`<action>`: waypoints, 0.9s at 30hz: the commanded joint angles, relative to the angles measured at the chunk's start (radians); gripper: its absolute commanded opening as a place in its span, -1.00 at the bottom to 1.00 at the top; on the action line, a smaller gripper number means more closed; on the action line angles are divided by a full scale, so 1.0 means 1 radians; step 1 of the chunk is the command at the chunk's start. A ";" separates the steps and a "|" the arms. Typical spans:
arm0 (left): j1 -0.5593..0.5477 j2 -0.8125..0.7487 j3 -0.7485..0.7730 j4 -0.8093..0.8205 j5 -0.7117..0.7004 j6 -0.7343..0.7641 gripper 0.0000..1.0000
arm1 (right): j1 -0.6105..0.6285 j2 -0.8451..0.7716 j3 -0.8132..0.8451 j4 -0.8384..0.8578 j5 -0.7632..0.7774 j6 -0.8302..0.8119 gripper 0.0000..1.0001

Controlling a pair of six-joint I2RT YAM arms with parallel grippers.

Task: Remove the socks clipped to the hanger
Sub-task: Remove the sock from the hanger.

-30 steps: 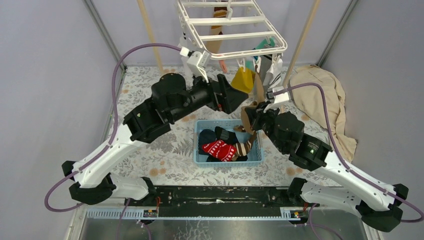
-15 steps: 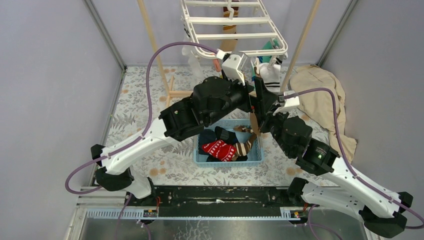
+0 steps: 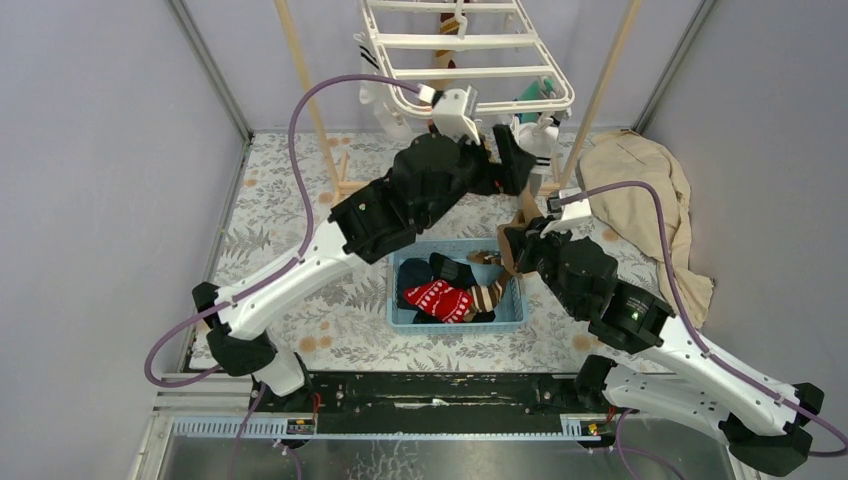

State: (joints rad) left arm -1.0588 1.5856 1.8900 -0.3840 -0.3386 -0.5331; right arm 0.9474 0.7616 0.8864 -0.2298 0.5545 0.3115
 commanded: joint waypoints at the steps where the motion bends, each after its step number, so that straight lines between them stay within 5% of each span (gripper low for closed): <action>1: 0.063 0.014 -0.009 0.078 -0.116 -0.033 0.79 | 0.011 -0.039 0.000 0.044 -0.040 -0.038 -1.00; 27: 0.062 0.115 0.000 0.232 -0.155 -0.106 0.74 | 0.011 -0.053 -0.005 0.035 -0.083 -0.023 -1.00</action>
State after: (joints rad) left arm -0.9932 1.7168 1.9045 -0.2878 -0.4328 -0.6147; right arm 0.9527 0.7158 0.8810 -0.2283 0.4973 0.2867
